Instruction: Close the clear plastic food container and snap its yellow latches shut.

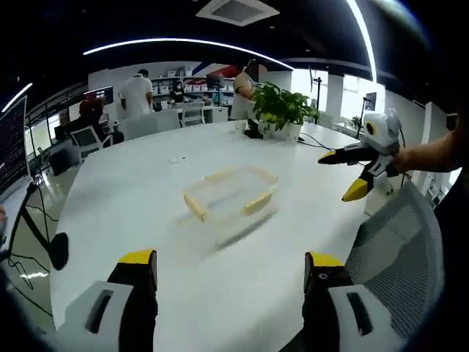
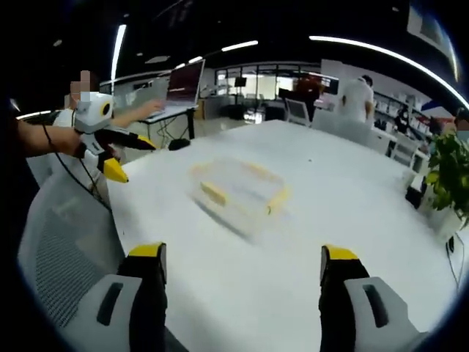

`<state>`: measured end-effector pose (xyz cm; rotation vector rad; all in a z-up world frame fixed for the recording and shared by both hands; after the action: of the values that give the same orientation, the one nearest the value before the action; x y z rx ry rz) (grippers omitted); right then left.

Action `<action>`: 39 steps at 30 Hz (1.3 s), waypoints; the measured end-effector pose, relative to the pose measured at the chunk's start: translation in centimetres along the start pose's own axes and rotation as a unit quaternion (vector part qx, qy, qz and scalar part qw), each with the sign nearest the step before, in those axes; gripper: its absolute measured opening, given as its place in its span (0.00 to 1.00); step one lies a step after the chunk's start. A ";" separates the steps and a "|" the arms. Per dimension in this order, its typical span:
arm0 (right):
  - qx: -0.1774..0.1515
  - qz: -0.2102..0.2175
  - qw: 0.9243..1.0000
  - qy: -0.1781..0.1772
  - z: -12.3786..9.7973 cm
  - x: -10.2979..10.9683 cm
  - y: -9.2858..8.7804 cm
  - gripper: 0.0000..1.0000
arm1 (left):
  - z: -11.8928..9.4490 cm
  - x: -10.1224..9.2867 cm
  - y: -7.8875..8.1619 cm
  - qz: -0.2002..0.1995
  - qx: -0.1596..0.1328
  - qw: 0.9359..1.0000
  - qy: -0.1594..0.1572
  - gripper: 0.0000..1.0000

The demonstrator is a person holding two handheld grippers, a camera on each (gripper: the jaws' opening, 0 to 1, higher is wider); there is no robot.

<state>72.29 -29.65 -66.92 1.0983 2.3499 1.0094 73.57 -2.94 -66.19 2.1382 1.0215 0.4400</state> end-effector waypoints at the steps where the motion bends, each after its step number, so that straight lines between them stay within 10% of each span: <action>1: -0.001 0.001 1.000 0.000 -0.1 0.1 -0.1 0.87 | -0.2 -0.1 -0.1 -0.003 0.000 1.000 0.003 0.89; 7: -0.003 -0.007 1.000 0.004 -1.0 0.7 -0.5 1.00 | -1.1 -0.6 -0.4 -0.009 -0.001 1.000 0.005 0.99; 39: 0.007 -0.009 1.000 0.001 -1.5 0.0 -1.2 1.00 | -1.4 -0.6 -0.6 0.011 0.011 1.000 0.009 0.99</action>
<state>70.80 -30.82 -66.81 1.0799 2.3667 0.9890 72.06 -2.53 -65.72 2.1708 1.0182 0.4622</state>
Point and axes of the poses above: the point that each gripper's makers call its tool centre point, and the gripper's own axes: z roughly forward along the fingers, x roughly to its left, y roughly out of its top, the point moved 3 cm from there along -z, roughly backward along the fingers, and after that the axes turned 13 degrees about x, right-handed, at the moved point
